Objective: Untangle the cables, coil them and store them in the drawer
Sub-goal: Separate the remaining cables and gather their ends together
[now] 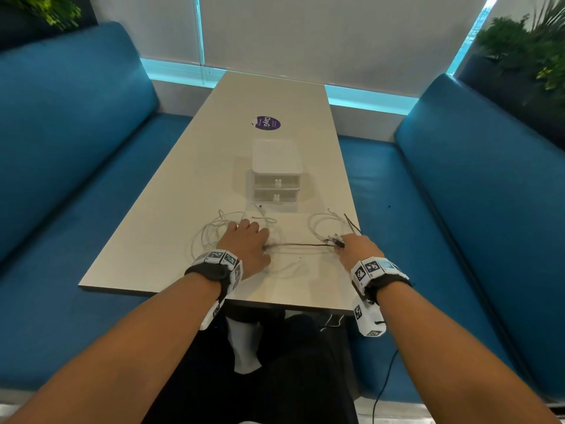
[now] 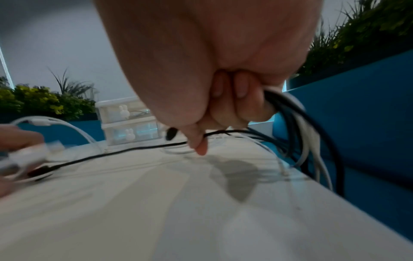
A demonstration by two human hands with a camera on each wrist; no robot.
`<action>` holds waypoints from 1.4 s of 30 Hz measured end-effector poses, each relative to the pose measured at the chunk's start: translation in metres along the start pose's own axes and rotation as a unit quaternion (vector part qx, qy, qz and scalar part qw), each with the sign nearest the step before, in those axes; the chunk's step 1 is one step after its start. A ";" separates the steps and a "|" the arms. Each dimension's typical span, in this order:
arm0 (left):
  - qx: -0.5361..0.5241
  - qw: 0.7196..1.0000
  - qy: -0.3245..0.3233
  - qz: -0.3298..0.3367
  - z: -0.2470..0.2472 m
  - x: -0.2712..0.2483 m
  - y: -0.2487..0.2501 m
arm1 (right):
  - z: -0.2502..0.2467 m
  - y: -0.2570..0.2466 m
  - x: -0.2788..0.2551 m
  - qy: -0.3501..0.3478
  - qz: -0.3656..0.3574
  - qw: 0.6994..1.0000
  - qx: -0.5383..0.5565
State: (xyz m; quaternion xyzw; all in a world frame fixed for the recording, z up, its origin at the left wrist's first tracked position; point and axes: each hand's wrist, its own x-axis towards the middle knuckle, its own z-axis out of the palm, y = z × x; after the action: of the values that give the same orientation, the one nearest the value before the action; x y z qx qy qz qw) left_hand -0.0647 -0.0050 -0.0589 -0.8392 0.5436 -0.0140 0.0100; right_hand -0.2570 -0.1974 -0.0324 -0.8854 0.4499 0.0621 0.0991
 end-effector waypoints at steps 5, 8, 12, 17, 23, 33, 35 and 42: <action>0.035 0.999 -0.009 -0.018 -0.001 -0.008 -0.023 | -0.005 0.017 -0.005 0.021 0.058 0.997 -0.045; 0.044 0.999 -0.002 -0.017 -0.006 -0.007 -0.018 | -0.005 0.009 -0.008 0.023 0.052 0.997 -0.046; 0.039 0.999 0.009 -0.023 -0.010 -0.005 -0.003 | 0.000 -0.009 -0.013 0.029 0.033 0.998 -0.045; 0.048 0.999 0.008 -0.013 -0.009 -0.007 0.004 | -0.003 0.005 -0.014 0.028 0.066 0.996 -0.050; 0.044 0.999 0.005 -0.026 -0.007 -0.006 0.004 | -0.013 0.031 -0.012 0.022 0.108 0.992 -0.057; 0.081 0.990 -0.012 -0.118 -0.011 -0.012 -0.023 | -0.009 0.049 -0.024 0.006 0.144 0.988 -0.057; 0.078 0.989 -0.017 -0.125 -0.010 -0.011 -0.026 | -0.009 0.050 -0.025 0.017 0.141 0.989 -0.050; 0.009 0.996 -0.004 -0.092 -0.008 -0.003 0.000 | -0.001 0.009 -0.019 0.045 0.063 0.996 0.043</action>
State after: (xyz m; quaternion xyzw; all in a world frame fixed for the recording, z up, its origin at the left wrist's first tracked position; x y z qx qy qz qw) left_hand -0.0659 -0.0020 -0.0509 -0.8856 0.4638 -0.0163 0.0190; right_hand -0.2756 -0.1875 -0.0291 -0.8521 0.5110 0.0089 0.1126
